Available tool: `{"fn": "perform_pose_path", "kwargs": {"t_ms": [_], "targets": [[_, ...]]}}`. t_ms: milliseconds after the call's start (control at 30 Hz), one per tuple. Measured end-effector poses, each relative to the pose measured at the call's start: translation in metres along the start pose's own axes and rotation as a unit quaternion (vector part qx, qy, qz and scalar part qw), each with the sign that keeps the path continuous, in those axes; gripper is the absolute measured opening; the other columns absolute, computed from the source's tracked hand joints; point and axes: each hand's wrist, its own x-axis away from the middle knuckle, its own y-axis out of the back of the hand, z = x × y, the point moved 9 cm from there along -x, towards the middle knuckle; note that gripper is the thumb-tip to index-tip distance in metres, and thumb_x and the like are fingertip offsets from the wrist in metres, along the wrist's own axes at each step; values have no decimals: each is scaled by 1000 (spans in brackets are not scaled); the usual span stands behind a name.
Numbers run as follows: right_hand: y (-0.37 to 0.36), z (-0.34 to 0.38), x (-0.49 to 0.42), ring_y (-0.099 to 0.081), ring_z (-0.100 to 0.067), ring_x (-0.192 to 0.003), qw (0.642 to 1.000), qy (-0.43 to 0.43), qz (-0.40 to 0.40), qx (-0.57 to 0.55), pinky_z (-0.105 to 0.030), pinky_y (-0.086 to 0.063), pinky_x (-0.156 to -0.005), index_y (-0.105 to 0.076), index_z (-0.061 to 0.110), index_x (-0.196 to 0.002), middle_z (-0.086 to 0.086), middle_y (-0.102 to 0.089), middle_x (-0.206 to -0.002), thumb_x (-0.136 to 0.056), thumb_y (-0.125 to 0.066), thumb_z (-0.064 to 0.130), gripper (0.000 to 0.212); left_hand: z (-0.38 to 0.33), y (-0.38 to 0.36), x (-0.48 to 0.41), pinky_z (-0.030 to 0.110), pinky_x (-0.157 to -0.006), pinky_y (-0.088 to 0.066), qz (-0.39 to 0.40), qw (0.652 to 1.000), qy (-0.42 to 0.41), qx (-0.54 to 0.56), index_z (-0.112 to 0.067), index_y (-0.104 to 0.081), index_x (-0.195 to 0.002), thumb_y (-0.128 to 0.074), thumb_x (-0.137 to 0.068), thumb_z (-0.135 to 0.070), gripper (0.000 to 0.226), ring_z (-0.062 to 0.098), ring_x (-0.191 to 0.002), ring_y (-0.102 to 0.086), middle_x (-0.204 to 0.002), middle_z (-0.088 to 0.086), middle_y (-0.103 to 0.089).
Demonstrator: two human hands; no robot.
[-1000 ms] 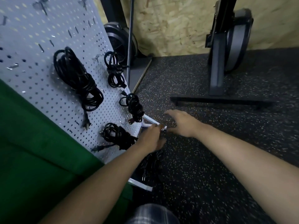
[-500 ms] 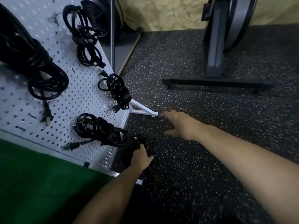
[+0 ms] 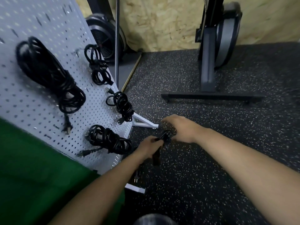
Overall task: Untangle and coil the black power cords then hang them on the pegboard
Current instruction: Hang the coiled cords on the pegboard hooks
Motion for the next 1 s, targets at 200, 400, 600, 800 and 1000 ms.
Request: {"fn": "perform_pose_path", "kwargs": {"t_ms": [200,400,600,800,1000], "targets": [[47,24,28,-31,-21,-149,995,49,-79,28,-55,-29,-122,-28,33,-160,8,-30,-162,-82,-80,21,94,-94,56,56,40,-76,-52,-22,994,-29,106,-18,-67,-95,-65,-77,-44,31,30,-92,-68,-98,10,-71],[94,13,44,-51,-29,-136,890,-115,-236,-372,-45,-43,-114,-26,26,-161,-8,-48,-152,-76,-89,33,106,-148,99,101,50,-77,-52,-67,972,-66,216,-6,-65,-114,-62,-69,-36,54,36,-95,-68,-107,21,-69],[112,54,19,-72,-24,-107,837,-68,-234,-489,-47,-58,-98,-60,21,-133,-4,-74,-118,-66,-85,63,83,-183,117,135,56,-96,-59,-118,967,-124,190,-25,-55,-122,-65,-78,-33,46,35,-108,-69,-124,18,-68],[136,77,17,-70,-20,-93,844,-45,-279,-457,-39,-59,-85,-61,26,-108,-1,-74,-98,-74,-89,44,47,-201,139,161,50,-101,-56,-132,982,-131,18,-25,-46,-139,-71,-80,-36,65,29,-109,-72,-119,6,-73],[177,106,25,-64,-10,-95,872,34,-302,-384,-22,-44,-69,-61,31,-123,17,-65,-96,-81,-88,40,51,-266,197,221,18,-82,-53,-334,880,-294,-166,-16,-69,-117,-65,-98,-16,19,5,-94,-66,-103,-5,-71]]}}
